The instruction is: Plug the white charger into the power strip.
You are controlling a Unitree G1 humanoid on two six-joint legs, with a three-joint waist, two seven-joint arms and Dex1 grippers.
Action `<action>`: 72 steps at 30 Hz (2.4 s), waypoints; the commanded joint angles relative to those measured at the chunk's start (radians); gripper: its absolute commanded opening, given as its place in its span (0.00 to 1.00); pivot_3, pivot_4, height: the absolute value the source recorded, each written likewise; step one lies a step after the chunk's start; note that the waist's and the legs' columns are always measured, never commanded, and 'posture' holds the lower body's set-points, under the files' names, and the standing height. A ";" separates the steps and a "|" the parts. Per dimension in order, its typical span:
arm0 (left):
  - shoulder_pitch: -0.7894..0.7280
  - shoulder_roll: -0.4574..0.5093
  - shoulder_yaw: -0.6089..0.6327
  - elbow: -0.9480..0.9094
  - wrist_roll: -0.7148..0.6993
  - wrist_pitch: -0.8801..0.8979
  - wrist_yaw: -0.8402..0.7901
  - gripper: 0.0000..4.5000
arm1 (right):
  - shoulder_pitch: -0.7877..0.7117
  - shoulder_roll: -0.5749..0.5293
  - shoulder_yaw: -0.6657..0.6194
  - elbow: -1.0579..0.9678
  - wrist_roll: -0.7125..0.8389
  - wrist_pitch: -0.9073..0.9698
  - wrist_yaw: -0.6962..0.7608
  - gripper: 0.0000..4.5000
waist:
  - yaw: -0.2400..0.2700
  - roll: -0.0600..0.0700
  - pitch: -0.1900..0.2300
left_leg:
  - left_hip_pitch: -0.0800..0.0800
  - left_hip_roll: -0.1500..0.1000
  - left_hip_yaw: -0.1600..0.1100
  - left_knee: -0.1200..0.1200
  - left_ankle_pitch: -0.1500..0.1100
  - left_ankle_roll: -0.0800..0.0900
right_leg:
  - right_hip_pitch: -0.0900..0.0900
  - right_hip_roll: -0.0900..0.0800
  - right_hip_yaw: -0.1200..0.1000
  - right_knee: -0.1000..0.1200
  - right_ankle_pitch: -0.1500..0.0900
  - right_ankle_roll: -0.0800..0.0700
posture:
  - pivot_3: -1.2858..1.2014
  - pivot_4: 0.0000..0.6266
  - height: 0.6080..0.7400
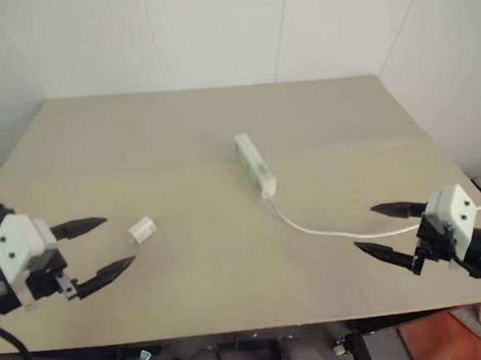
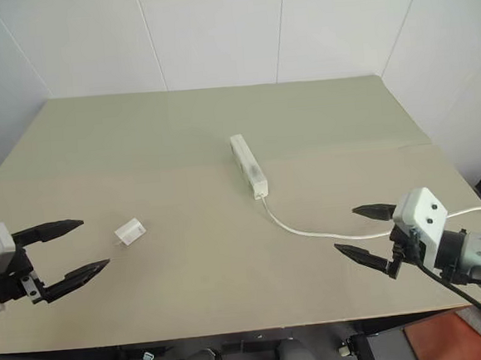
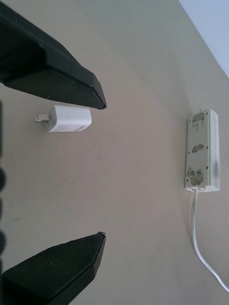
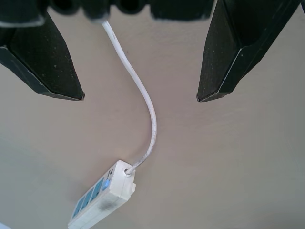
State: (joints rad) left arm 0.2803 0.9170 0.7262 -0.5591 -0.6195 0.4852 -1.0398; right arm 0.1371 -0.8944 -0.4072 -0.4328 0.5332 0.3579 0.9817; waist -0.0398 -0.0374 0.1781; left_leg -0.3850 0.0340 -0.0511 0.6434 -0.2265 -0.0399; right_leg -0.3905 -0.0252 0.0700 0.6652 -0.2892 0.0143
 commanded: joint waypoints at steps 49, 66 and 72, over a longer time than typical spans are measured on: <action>-0.048 -0.047 -0.095 -0.067 -0.002 -0.049 0.090 1.00 | -0.639 0.568 0.600 0.565 -0.448 -0.006 -0.449 0.00 | -0.008 0.000 -0.001 | -0.001 0.000 0.000 0.000 0.000 0.000 | -0.004 0.000 0.000 0.003 0.004 -0.005 | 0.52 0.24 1.00; -0.082 -0.035 -0.136 -0.048 0.003 -0.049 0.088 1.00 | -0.543 0.295 0.656 0.706 -0.471 -1.023 -0.048 0.00 | -0.008 0.000 0.000 | 0.000 0.000 0.000 0.000 0.000 0.000 | -0.002 0.000 0.000 0.003 0.004 -0.005 | 0.52 0.24 1.00; -0.096 -0.035 -0.150 -0.050 0.004 -0.046 0.088 1.00 | -0.539 0.222 0.672 0.776 -0.452 -1.056 0.091 0.44 | -0.006 0.000 0.000 | 0.003 0.000 0.000 0.000 0.000 0.000 | 0.000 0.000 0.000 0.002 0.004 -0.005 | 0.52 0.24 1.00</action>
State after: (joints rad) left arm 0.1944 0.8710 0.5689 -0.5955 -0.6160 0.4564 -0.9522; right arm -0.4043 -0.6523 0.2815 0.3488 0.0351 -0.6766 1.0382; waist -0.0459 -0.0371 0.1777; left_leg -0.3824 0.0342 -0.0515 0.6437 -0.2265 -0.0398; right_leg -0.3902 -0.0253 0.0700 0.6676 -0.2857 0.0097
